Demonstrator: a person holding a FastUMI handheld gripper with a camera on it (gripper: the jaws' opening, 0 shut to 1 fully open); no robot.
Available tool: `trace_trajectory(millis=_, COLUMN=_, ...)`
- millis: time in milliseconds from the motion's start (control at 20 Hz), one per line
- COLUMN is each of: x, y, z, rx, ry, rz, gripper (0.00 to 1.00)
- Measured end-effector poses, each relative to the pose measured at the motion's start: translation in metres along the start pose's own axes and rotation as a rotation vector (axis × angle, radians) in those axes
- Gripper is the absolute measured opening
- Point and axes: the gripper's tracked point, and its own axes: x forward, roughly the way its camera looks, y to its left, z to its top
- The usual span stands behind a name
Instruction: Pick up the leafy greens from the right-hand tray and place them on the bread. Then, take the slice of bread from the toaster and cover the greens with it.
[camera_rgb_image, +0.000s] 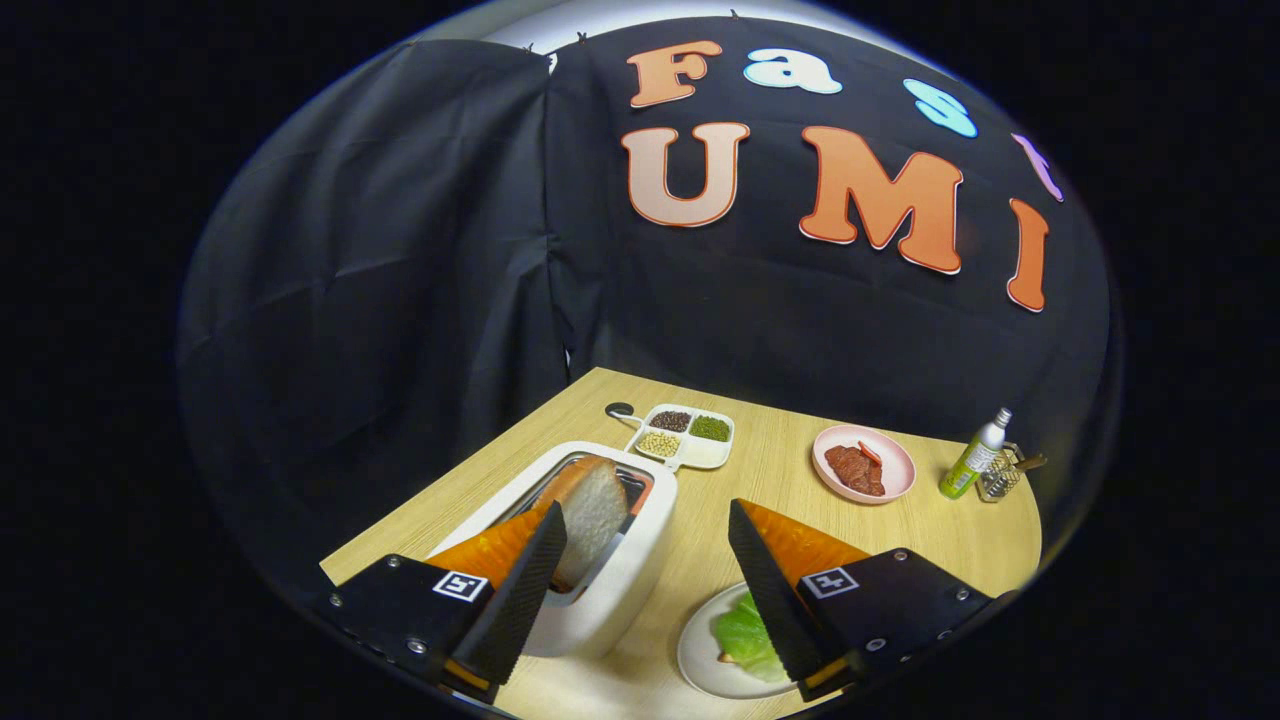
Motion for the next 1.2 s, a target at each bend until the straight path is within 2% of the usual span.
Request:
trace_trajectory(millis=200, x=0.011, y=0.014, z=0.004, rx=0.003, ry=0.002, rz=0.002, gripper=0.98)
trace_trajectory(millis=600, x=0.048, y=0.015, z=-0.022, rx=0.012, ry=0.079, rz=-0.073, gripper=0.98)
trace_trajectory(millis=700, x=0.051, y=0.013, z=-0.025, rx=-0.015, ry=0.083, rz=-0.085, gripper=0.9)
trace_trajectory(millis=850, x=0.054, y=0.017, z=-0.026, rx=-0.033, ry=0.078, rz=-0.073, gripper=0.62)
trace_trajectory(millis=900, x=0.055, y=0.02, z=-0.028, rx=-0.023, ry=0.082, rz=-0.064, gripper=0.56)
trace_trajectory(millis=950, x=0.055, y=0.025, z=-0.029, rx=-0.014, ry=0.086, rz=-0.046, gripper=0.38)
trace_trajectory(millis=1050, x=0.052, y=0.03, z=-0.026, rx=-0.014, ry=0.081, rz=-0.036, gripper=0.19)
trace_trajectory(millis=1200, x=0.047, y=0.032, z=-0.019, rx=-0.021, ry=0.051, rz=-0.027, gripper=0.17)
